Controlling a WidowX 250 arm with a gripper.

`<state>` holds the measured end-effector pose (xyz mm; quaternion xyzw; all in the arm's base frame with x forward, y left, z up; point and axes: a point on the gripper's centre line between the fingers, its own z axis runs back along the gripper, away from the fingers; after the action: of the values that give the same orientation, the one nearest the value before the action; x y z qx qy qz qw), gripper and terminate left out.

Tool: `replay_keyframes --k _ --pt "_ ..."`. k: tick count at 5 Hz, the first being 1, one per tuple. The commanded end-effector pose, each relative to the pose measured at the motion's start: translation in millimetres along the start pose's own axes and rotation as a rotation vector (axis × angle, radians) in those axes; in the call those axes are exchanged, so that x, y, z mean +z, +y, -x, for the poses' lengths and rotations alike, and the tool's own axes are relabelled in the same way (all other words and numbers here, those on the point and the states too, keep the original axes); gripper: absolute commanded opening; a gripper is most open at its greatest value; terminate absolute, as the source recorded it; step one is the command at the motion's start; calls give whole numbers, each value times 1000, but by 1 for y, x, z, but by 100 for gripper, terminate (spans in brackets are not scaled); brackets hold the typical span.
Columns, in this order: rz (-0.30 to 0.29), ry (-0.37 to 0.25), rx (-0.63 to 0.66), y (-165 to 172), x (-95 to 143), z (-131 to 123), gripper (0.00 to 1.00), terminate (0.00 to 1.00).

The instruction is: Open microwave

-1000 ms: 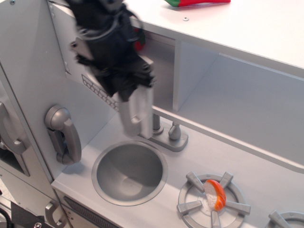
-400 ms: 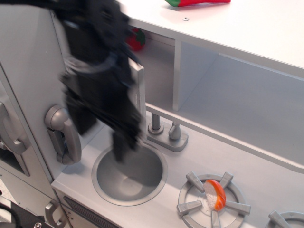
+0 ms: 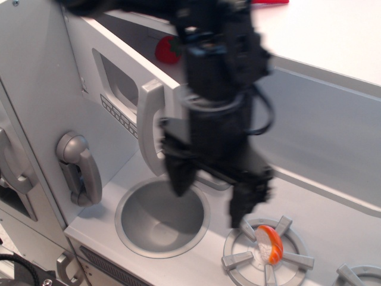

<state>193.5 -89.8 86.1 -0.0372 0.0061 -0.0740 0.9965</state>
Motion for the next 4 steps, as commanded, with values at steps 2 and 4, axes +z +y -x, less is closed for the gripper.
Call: replay_keyframes --k 2,4 --pt "6 -167 156 46 45 -83 100 0" --pt "-71 -216 226 98 55 -68 100 0"
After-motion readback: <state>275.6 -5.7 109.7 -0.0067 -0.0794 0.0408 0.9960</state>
